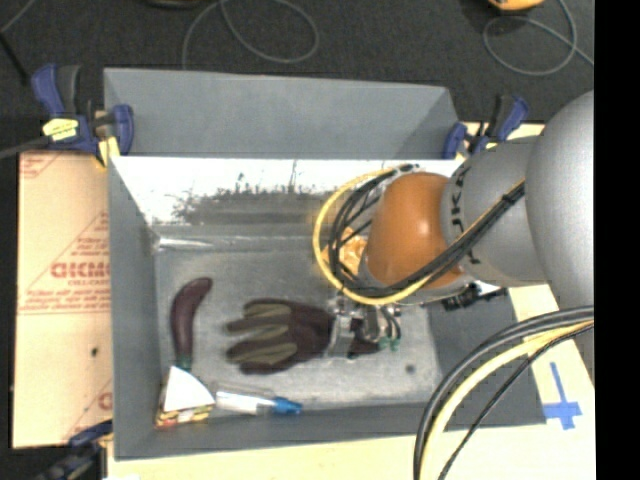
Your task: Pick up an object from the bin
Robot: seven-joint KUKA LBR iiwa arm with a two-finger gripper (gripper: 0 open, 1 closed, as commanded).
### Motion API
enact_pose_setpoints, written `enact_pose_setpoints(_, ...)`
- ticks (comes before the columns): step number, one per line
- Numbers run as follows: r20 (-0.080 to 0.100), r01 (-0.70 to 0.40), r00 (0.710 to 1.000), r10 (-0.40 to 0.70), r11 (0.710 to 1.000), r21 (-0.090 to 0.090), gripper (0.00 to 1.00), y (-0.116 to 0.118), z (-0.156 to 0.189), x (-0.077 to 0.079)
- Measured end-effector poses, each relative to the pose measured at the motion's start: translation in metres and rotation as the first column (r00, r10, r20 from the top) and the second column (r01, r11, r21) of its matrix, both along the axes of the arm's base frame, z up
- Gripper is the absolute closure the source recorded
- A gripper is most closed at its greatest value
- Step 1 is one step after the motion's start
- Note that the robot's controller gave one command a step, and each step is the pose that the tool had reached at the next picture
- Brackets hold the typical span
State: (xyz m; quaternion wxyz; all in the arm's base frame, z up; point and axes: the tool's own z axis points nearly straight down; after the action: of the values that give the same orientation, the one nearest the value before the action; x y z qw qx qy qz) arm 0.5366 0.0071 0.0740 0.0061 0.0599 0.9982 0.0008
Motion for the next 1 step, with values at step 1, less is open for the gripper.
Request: enact_pose_setpoints(1, -0.005, 0.0, 1.0, 0.0, 1.0, 0.0, 1.0, -0.0003, 0.0088, -0.0017)
